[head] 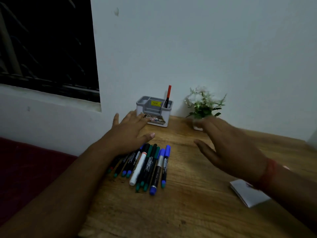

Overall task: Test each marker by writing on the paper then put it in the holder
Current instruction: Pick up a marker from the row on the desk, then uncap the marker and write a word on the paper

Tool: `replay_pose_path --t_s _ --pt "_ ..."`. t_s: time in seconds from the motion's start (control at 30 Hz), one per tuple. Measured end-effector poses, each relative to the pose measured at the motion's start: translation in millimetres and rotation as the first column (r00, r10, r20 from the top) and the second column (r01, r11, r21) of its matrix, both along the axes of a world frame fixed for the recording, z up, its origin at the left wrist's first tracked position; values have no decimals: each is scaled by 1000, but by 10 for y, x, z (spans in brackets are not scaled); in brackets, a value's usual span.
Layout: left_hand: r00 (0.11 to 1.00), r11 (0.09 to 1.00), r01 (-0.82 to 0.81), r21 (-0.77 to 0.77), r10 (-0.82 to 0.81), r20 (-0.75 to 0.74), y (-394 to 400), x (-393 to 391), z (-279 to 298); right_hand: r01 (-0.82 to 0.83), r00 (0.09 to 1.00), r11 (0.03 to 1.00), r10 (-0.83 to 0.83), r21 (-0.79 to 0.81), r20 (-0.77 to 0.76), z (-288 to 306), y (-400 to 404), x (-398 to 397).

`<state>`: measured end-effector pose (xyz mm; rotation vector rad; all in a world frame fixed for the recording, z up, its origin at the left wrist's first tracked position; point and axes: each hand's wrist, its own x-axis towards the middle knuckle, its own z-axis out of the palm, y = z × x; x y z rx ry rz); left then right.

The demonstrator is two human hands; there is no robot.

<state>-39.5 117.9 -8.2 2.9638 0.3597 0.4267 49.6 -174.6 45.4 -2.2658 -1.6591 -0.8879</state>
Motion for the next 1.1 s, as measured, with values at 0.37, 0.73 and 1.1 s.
replay_pose_path --t_s 0.37,0.73,1.1 --pt "960 963 195 186 -149 -238 -520 338 154 176 962 984 -169 14 -216 -391 -702 418" --pt "973 986 -20 -164 -18 -228 -1071 803 380 168 911 986 -151 11 -384 -326 -810 427" --pt "933 633 141 -761 173 316 -1978 982 430 297 324 846 347 443 -880 -288 -865 497"
